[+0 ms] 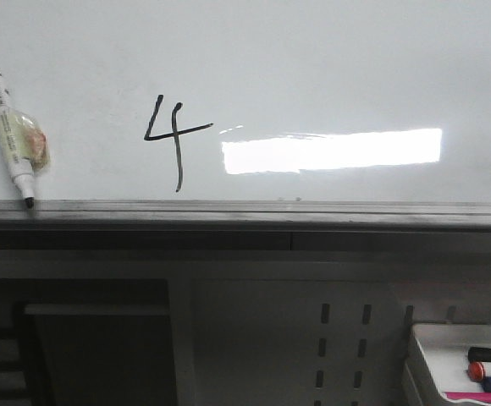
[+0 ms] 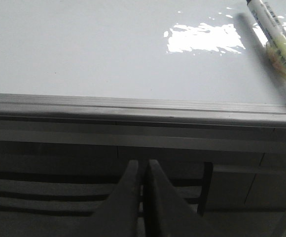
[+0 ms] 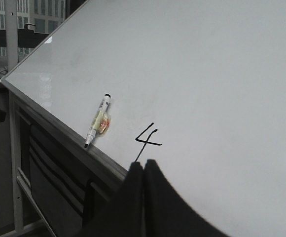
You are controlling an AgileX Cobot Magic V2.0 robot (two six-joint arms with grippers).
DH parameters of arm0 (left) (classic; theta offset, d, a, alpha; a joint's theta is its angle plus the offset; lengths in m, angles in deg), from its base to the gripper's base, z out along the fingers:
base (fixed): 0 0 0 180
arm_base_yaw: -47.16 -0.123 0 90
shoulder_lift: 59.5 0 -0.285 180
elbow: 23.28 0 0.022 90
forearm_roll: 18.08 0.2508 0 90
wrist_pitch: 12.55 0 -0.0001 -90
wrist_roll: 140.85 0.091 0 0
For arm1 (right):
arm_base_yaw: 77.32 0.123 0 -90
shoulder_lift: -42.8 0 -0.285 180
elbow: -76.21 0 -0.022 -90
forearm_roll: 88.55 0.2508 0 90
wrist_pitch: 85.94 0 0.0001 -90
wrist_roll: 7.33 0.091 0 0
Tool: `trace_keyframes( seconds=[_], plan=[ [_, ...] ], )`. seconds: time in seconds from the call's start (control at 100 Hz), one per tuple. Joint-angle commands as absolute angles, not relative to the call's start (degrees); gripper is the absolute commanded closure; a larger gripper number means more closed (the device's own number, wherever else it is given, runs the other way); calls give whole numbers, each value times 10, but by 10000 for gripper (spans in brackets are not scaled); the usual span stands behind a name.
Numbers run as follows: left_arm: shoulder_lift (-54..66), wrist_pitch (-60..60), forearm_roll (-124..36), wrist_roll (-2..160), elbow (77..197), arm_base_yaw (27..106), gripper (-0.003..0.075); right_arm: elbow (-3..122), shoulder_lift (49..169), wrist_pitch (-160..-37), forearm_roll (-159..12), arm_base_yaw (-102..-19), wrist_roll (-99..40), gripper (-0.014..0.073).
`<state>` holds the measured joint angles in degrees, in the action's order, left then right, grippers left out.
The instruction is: Write number 4 on whiteboard
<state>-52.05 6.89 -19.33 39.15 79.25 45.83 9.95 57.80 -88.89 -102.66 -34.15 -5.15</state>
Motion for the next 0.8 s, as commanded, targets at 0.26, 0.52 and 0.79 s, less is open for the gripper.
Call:
trace_keyframes(
  seconds=[0.26,0.52,0.79],
  plan=[
    [-535,41,-191,387,773,458,741,114,582,-846,-1032,-348,-53,659],
    [-535,41,-191,387,773,458,741,114,582,-851,-1022,-491,-53,659],
    [-535,41,-191,387,773,458,741,88,582,-847,-976,-707,-52,659]
  ],
)
